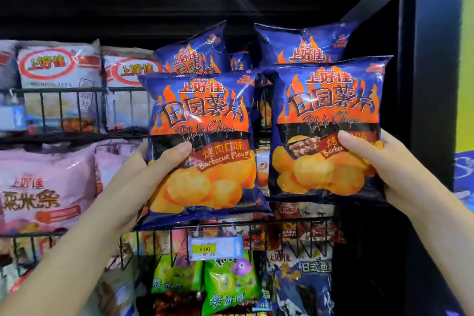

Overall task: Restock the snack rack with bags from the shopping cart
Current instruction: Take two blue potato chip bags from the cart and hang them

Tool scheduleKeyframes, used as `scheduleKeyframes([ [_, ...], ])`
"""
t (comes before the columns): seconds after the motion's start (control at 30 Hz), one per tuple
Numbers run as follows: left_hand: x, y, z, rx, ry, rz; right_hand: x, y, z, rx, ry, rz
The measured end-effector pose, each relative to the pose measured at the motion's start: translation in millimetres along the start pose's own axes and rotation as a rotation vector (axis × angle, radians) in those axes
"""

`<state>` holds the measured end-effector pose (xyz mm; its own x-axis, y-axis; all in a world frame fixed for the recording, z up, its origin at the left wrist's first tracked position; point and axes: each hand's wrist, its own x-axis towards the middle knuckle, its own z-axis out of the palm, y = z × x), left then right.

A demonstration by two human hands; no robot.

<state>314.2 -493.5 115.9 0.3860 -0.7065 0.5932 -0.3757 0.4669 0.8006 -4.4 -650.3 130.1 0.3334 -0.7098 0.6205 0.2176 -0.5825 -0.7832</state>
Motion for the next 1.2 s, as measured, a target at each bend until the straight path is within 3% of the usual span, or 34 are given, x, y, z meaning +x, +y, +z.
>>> scheduleKeyframes([
  [0.6, 18, 26, -6, -0.148, -0.058, 0.019, 115, -85, 0, -0.009, 0.122, -0.322],
  [1.2, 22, 25, 0, -0.195, -0.076, 0.024, 139, -74, 3, -0.013, 0.162, -0.499],
])
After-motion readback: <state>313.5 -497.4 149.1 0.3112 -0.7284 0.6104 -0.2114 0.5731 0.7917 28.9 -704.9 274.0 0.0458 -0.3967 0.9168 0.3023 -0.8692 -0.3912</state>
